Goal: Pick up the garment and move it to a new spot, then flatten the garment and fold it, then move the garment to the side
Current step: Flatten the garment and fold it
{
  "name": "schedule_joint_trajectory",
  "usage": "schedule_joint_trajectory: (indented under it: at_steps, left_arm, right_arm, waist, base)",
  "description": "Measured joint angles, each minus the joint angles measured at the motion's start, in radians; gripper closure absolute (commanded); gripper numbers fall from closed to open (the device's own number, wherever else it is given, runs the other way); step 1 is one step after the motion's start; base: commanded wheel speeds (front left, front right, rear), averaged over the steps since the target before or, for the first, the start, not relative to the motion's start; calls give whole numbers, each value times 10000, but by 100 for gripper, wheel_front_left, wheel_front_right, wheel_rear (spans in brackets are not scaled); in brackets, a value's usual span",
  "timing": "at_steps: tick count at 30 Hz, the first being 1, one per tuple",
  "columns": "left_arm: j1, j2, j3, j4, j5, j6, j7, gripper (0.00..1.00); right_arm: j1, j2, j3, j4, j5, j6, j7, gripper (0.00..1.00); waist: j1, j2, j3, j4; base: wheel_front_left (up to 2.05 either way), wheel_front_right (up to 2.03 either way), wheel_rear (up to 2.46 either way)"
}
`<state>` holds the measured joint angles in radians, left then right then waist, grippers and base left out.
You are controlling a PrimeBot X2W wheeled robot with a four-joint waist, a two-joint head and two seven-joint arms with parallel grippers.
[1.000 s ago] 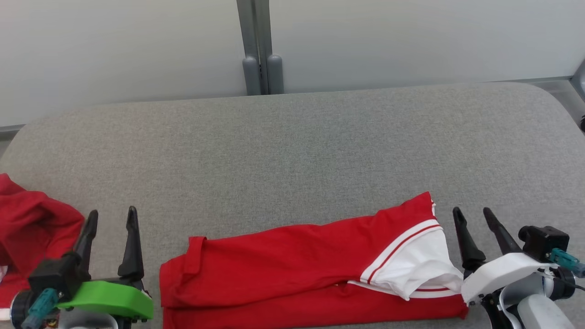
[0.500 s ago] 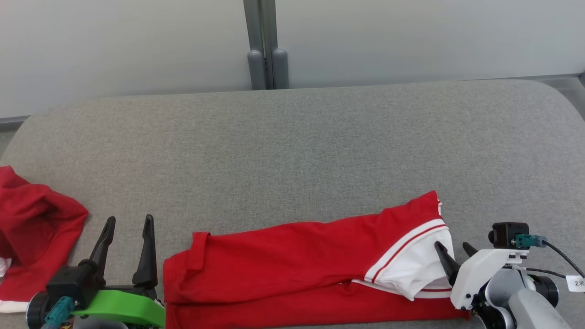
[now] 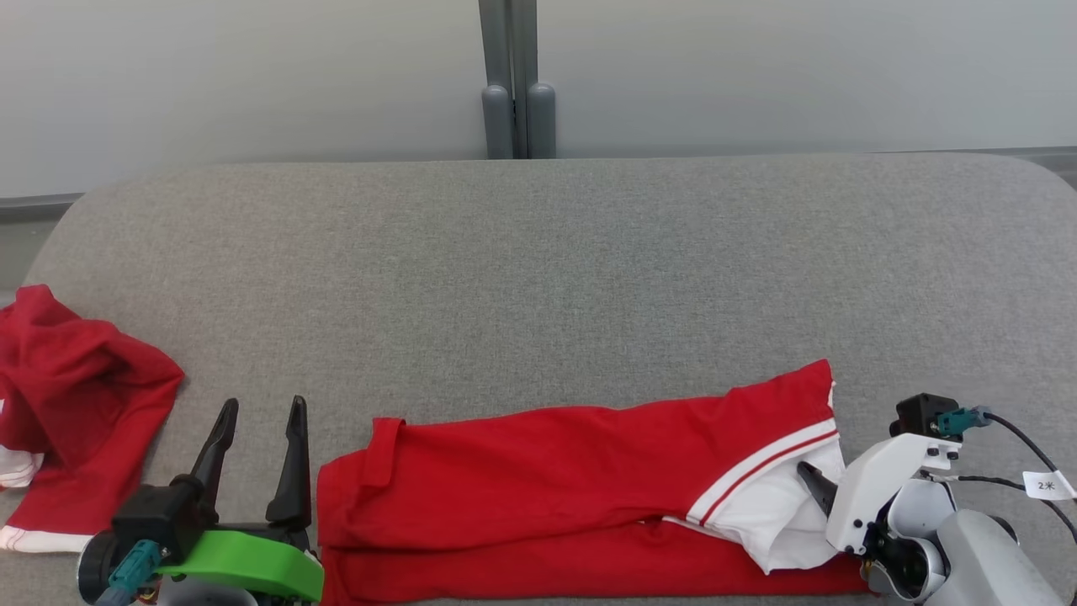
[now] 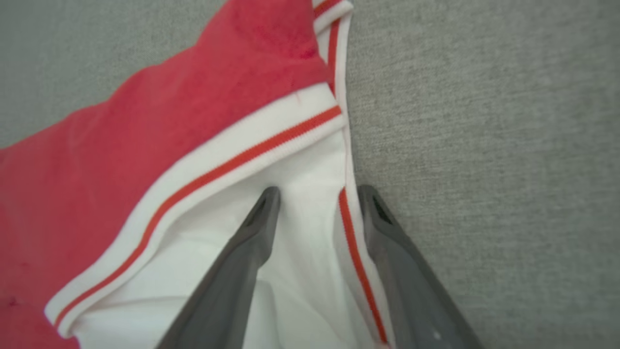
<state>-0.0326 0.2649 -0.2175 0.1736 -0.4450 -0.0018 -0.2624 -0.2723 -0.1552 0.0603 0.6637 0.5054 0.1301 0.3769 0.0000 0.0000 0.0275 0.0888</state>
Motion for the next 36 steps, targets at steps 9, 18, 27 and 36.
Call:
schedule_joint_trajectory:
  at_steps: [9, 18, 27, 36]
  left_arm:
    - [-33, -190, 207, 134, 138, -203, -2, 0]
    - [-111, -309, 320, 134, 280, -303, -2, 0]
    - [-187, -418, 433, 263, 416, -422, -2, 0]
    - [-152, -472, 416, 585, 543, -512, -2, 0]
  right_arm:
    - [-10, 38, 44, -311, 84, 6, -487, 100]
    - [-294, -1099, -69, -1022, 278, 13, 221, 100]
    - [-364, -1442, -571, -2535, 290, 6, 224, 100]
    - [493, -621, 274, -5062, 397, 6, 779, 100]
  waist:
    - [0, 0, 25, -54]
    - [0, 0, 205, -308]
    - [0, 0, 247, -341]
    - [0, 0, -70, -34]
  base:
    - [0, 0, 0]
    - [0, 0, 0]
    - [0, 0, 0]
    - [0, 0, 0]
